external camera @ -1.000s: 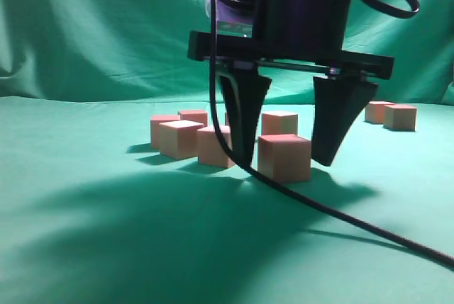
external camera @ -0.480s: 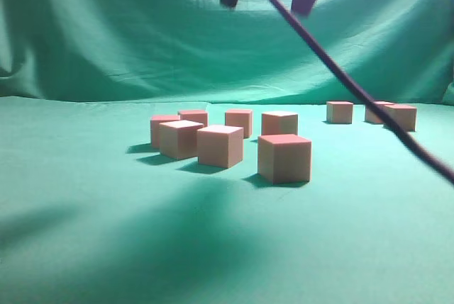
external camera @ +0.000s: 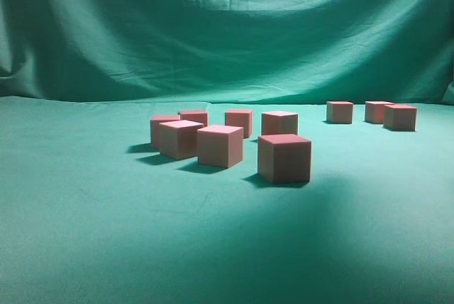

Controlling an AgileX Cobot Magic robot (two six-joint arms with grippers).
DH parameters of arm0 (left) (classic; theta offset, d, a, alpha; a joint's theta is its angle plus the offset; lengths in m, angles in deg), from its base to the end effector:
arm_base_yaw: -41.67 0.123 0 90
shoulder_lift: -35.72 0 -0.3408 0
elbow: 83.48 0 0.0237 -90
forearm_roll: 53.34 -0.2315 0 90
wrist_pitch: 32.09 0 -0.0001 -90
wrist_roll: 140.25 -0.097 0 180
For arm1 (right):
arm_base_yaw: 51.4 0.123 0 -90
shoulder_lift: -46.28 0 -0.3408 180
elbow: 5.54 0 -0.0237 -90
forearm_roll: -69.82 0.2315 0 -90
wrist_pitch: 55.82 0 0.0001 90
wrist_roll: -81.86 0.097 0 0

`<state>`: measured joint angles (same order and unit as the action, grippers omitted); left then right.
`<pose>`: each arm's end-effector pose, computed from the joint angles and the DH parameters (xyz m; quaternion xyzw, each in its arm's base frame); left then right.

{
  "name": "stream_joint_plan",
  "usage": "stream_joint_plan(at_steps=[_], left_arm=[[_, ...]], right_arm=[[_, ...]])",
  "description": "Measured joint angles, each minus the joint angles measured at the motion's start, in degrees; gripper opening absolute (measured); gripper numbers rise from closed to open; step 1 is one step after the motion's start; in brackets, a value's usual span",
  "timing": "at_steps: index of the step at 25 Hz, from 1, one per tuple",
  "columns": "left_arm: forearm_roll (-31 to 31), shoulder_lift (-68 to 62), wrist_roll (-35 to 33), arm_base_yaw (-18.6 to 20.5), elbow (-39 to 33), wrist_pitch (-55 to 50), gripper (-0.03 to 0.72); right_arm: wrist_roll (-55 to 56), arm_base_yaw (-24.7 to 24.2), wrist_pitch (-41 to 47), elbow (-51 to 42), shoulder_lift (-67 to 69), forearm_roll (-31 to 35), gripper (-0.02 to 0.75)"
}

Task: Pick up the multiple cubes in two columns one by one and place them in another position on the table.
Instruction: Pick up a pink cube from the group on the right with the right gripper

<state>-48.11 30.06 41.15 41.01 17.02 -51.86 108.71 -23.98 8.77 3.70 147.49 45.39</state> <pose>-0.0168 -0.0028 0.1748 -0.0298 0.7920 -0.0493 0.6078 0.3160 0.1231 0.3918 -0.0548 0.9567 -0.0924 0.2704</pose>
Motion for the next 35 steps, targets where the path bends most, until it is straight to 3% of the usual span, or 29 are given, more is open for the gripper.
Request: stream_joint_plan(at_steps=[5,9,27,31,35], left_arm=[[0.0,0.0,0.0,0.0,0.0,0.0,0.000],[0.0,0.0,0.0,0.0,0.0,0.0,0.000],[0.0,0.0,0.0,0.0,0.0,0.0,0.000],[0.0,0.0,0.0,0.0,0.0,0.0,0.000],[0.0,0.0,0.0,0.0,0.0,0.0,0.000]], right_arm=[[-13.4,-12.3,-2.9,0.1,4.4,15.5,0.507],[-20.4,-17.1,-4.6,1.4,11.2,22.7,0.507],[-23.0,-18.2,-12.0,10.4,30.8,23.9,0.507],[-23.0,-18.2,-12.5,10.5,30.9,23.9,0.265],[-24.0,-18.2,-11.8,11.0,30.9,24.6,0.258]])
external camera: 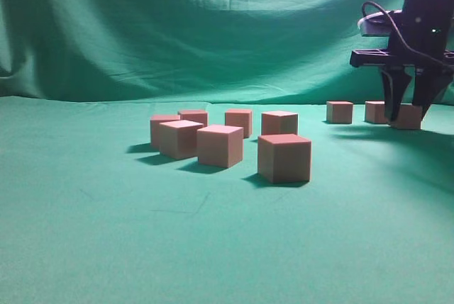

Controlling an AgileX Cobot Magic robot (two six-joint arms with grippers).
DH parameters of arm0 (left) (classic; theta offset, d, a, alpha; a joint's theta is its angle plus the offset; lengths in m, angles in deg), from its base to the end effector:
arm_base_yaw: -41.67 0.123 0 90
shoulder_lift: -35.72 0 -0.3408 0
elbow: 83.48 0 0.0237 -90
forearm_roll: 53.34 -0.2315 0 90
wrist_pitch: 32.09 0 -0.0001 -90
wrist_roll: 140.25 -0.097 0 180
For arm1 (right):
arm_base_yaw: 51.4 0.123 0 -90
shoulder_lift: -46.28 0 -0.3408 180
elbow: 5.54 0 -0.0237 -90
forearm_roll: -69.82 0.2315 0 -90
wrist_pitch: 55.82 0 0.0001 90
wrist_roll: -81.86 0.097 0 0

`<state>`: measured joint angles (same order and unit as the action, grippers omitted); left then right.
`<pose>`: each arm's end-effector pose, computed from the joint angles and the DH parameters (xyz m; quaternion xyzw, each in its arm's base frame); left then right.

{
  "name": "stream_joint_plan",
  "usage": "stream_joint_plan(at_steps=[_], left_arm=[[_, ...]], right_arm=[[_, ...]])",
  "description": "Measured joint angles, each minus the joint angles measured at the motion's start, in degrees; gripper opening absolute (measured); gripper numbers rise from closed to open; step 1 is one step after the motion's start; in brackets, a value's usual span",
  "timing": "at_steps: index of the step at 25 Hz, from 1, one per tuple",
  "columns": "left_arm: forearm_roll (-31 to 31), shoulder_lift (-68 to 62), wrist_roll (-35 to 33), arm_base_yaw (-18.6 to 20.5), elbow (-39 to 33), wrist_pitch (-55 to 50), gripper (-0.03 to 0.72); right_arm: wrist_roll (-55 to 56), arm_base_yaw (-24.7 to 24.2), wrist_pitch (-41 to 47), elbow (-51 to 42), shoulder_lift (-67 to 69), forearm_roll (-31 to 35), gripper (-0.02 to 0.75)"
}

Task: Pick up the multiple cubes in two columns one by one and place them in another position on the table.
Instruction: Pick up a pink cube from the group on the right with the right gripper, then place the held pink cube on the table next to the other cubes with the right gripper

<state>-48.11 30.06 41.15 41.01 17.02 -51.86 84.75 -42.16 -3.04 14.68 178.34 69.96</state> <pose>-0.0168 -0.0028 0.1748 -0.0298 0.7920 -0.0493 0.6078 0.4714 0.0769 0.2183 -0.0543 0.9895 0.0152 0.1330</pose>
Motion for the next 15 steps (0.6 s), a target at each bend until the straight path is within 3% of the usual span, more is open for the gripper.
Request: stream_joint_plan(at_steps=[9,15], left_arm=[[0.0,0.0,0.0,0.0,0.0,0.0,0.000],[0.0,0.0,0.0,0.0,0.0,0.0,0.000]], right_arm=[[-6.1,0.9,11.7,5.6,-9.4,7.9,0.258],[-8.4,7.6,12.0,2.4,-21.2,8.4,0.258]])
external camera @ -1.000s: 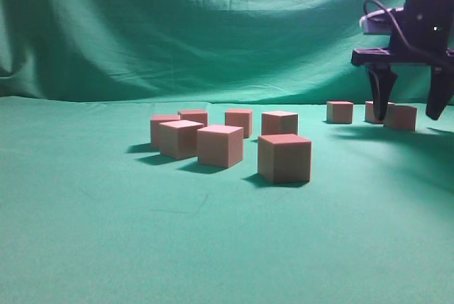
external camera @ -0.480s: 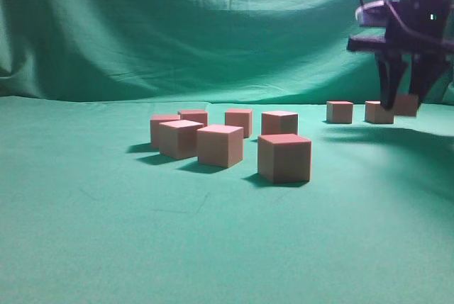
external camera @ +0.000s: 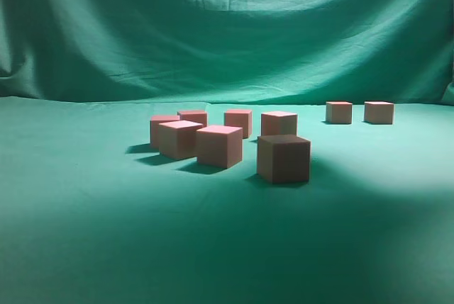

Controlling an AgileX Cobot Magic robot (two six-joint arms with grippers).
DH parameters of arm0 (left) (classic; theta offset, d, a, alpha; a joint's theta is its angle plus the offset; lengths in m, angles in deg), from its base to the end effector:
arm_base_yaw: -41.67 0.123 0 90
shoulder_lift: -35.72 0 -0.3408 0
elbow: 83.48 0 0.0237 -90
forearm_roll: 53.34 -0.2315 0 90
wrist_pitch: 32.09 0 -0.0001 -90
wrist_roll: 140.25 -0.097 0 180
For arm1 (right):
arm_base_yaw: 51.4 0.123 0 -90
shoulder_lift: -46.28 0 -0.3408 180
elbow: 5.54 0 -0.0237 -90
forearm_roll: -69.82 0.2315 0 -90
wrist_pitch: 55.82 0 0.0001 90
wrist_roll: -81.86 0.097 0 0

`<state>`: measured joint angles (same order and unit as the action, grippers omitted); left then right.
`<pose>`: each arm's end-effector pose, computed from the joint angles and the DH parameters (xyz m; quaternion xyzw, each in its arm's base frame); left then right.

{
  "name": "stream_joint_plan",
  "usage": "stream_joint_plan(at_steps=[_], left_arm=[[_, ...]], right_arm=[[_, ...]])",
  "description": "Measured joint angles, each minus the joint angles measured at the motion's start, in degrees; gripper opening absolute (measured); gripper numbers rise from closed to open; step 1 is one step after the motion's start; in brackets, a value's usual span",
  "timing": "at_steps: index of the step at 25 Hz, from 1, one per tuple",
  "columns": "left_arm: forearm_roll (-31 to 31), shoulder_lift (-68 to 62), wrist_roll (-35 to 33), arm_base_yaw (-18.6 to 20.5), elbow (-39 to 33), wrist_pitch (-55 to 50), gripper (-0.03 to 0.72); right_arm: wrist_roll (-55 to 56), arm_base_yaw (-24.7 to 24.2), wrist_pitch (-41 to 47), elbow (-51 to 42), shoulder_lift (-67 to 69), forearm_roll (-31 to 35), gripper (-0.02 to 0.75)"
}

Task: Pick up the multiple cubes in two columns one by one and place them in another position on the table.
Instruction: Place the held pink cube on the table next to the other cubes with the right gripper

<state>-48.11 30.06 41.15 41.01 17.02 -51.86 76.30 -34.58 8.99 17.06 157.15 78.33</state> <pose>-0.0168 -0.0028 0.1748 -0.0298 0.7920 -0.0493 0.6078 0.3752 0.1270 0.3866 -0.1734 0.9543 0.0951 0.2239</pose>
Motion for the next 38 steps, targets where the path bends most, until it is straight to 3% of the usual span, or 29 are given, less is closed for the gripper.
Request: stream_joint_plan(at_steps=[12,19,27,33,38], left_arm=[[0.0,0.0,0.0,0.0,0.0,0.0,0.000],[0.0,0.0,0.0,0.0,0.0,0.0,0.000],[0.0,0.0,0.0,0.0,0.0,0.0,0.000],[0.0,0.0,0.0,0.0,0.0,0.0,0.000],[0.0,0.0,0.0,0.0,0.0,0.0,0.000]], right_arm=[[-6.2,21.0,-4.5,-26.1,-9.6,0.1,0.258],[-2.5,31.0,-9.0,-32.2,-9.6,1.1,0.258],[7.0,36.5,-12.9,-32.5,-9.6,0.2,0.258],[14.0,36.5,-16.5,-37.9,-9.1,-6.0,0.258],[14.3,36.5,-17.4,-40.3,-7.8,-7.3,0.258]])
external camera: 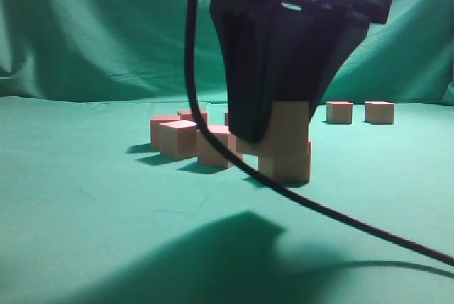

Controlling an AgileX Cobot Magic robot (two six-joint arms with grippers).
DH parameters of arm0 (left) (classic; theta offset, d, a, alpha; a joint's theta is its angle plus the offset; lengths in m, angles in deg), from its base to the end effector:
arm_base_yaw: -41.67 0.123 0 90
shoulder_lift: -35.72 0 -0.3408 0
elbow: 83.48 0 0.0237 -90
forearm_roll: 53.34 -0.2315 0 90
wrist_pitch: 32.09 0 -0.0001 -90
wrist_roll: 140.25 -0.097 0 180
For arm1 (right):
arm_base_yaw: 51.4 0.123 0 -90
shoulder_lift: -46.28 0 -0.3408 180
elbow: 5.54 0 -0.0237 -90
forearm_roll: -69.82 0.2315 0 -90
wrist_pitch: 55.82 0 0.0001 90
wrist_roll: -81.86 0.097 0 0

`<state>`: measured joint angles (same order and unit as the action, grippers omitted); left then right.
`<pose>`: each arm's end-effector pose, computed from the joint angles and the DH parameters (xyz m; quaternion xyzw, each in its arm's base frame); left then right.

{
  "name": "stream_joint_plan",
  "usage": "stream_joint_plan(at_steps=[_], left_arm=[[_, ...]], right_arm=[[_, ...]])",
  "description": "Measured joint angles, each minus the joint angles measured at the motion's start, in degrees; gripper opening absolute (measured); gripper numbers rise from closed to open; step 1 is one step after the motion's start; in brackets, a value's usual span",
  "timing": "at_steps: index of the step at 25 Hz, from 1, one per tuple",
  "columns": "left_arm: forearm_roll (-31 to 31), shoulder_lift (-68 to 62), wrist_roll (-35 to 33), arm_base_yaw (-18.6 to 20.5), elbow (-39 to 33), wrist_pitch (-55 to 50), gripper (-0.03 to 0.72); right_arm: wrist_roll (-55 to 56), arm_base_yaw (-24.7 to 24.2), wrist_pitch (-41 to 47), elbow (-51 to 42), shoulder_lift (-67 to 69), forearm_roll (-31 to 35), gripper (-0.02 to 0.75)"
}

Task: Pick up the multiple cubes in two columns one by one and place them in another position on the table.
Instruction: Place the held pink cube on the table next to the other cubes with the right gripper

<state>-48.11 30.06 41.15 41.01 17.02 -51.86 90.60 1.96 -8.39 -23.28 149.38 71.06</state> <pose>-0.0168 -0.0028 0.1748 -0.0298 0.7920 -0.0493 0.6078 0.1824 0.2479 0.2616 -0.3716 0.9227 0.0601 0.0831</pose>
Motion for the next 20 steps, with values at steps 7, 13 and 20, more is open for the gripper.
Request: stream_joint_plan(at_steps=[7,13,20], left_arm=[[0.0,0.0,0.0,0.0,0.0,0.0,0.000],[0.0,0.0,0.0,0.0,0.0,0.0,0.000],[0.0,0.0,0.0,0.0,0.0,0.0,0.000]], right_arm=[[-3.9,0.0,-1.1,-0.4,2.1,-1.7,0.258],[-4.9,0.0,-2.9,-0.4,4.1,-4.0,0.258],[-6.4,0.0,-5.0,-0.4,5.1,-4.7,0.258]])
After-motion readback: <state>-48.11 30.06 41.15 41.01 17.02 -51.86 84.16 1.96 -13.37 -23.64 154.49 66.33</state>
